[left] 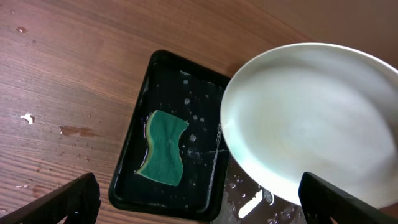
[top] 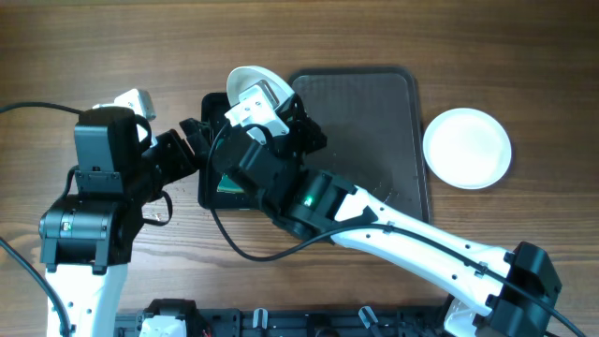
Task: Clean dirty plates on tray and stack at the side
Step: 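Lift the plate and rinse it over the black tray with right gripper, then carry the plate right and stack it on the clean plates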
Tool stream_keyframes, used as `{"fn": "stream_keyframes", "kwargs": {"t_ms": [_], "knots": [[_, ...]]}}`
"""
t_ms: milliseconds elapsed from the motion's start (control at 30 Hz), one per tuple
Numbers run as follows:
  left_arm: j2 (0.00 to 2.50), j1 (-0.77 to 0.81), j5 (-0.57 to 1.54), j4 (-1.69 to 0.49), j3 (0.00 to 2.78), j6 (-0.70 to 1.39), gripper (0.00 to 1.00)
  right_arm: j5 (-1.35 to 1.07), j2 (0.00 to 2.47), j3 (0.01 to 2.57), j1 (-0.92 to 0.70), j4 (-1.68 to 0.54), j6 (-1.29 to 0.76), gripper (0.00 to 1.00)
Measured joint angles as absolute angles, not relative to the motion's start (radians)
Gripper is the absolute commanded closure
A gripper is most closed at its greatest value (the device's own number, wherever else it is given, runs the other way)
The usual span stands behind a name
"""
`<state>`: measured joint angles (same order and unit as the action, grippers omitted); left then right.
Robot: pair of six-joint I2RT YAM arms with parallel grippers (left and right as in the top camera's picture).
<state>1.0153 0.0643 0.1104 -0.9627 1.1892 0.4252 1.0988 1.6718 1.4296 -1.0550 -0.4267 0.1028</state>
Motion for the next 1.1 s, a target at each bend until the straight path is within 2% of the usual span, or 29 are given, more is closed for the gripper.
{"fn": "stream_keyframes", "kwargs": {"t_ms": [267,367,400,467,567,600,667,767,833,867,967,1000,1033,1100], "knots": [[1.015,0.064,0.110,-0.963,1.189,0.425,0.00,1.029,1.668,1.435,-0.974,-0.381,0.123,0.96],[1.015,0.064,0.111,-0.963,1.189,0.425,0.00,0.931,1.666,1.442,-0.916,-0.567,-0.104,0.96],[1.015,0.064,0.110,-0.963,1.189,0.425,0.00,0.813,1.664,1.442,-0.856,-0.636,-0.244,0.96],[1.015,0.064,0.110,-0.963,1.189,0.425,0.00,0.464,1.664,1.442,-0.650,-0.629,-0.448,0.96],[1.015,0.064,0.111,-0.965,1.189,0.425,0.00,0.027,1.660,1.442,-0.357,-0.575,-0.546,0.96],[1.015,0.064,0.110,-0.965,1.189,0.425,0.00,-0.138,1.641,1.442,-0.192,-0.577,-0.574,0.95],[1.015,0.064,0.111,-0.966,1.189,0.425,0.00,-0.298,1.571,1.443,0.033,-0.680,-0.575,0.96],[1.015,0.064,0.111,-0.966,1.189,0.425,0.00,-0.362,1.488,1.447,0.289,-0.923,-0.507,0.96],[1.015,0.064,0.111,-0.965,1.189,0.425,0.00,-0.325,1.481,1.380,0.420,-0.991,-0.409,0.96],[1.015,0.064,0.111,-0.965,1.189,0.425,0.00,-0.289,1.486,1.325,0.440,-1.014,-0.378,0.96],[1.015,0.064,0.112,-0.964,1.189,0.425,0.00,-0.163,1.504,1.089,0.449,-0.877,-0.361,0.96],[1.015,0.064,0.113,-0.964,1.189,0.425,0.00,-0.125,1.509,1.046,0.449,-0.843,-0.370,0.93],[1.015,0.064,0.113,-0.965,1.189,0.425,0.00,-0.094,1.511,1.022,0.449,-0.822,-0.381,0.60],[1.015,0.064,0.113,-0.965,1.189,0.425,0.00,-0.055,1.511,1.021,0.449,-0.805,-0.401,0.54]]}}
